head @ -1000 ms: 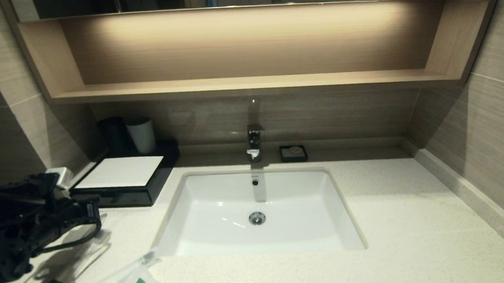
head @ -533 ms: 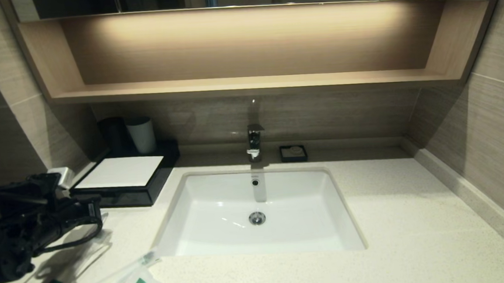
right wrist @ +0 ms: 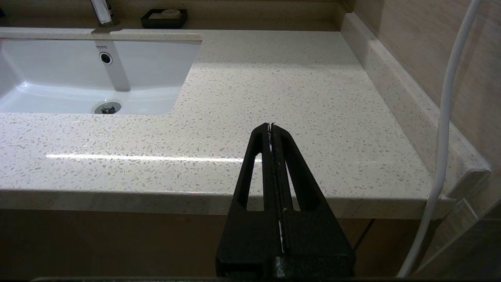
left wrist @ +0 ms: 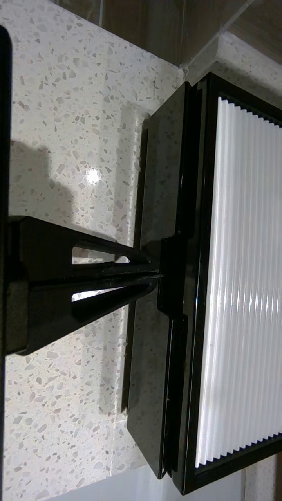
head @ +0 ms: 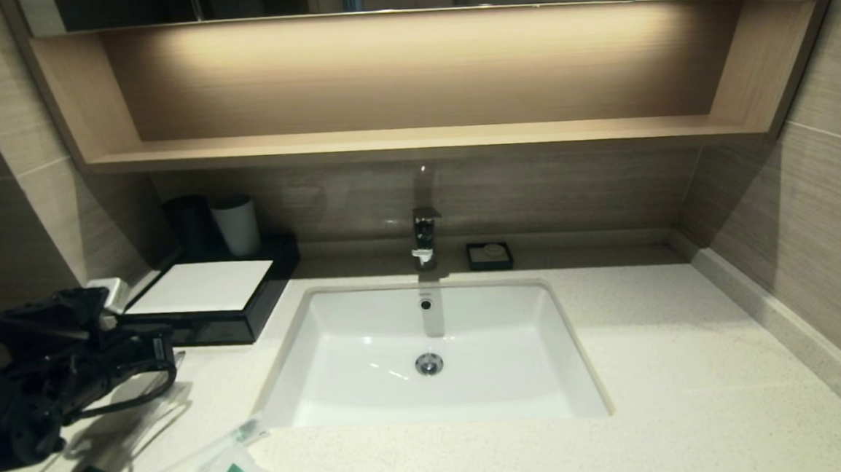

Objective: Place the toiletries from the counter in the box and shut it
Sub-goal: Open the drawer

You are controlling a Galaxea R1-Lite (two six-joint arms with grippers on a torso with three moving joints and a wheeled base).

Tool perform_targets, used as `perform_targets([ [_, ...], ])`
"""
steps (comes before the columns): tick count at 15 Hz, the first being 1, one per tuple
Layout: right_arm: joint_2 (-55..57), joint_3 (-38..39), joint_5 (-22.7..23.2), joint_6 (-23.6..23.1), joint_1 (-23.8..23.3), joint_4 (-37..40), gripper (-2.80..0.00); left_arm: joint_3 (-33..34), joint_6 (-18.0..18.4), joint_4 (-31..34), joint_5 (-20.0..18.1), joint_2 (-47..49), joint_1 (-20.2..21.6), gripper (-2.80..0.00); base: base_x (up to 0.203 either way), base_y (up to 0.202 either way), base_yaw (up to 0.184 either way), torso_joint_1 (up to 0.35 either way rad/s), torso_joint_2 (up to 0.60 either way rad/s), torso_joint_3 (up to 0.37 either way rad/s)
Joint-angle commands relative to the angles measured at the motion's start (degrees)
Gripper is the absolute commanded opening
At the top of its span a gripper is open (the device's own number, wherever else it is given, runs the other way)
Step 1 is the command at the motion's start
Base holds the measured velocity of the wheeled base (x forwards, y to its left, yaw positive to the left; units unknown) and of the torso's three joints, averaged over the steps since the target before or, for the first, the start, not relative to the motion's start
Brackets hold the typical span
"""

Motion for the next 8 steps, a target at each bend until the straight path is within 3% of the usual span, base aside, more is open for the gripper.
perform_targets([
  [1, -0.1, 0.0, 0.0, -0.1, 0.0, 0.0, -2.8, 0.0, 0.0, -1.6, 0.0, 1.4, 0.0, -2.8, 0.0, 0.0, 0.0, 0.0, 0.0, 0.0],
  [8, -0.1, 0.0, 0.0, 0.0, 0.0, 0.0, -2.8, -1.6, 0.0, -1.6, 0.0, 2.4, -0.2, -2.8, 0.0, 0.0, 0.0, 0.0, 0.0, 0.0],
])
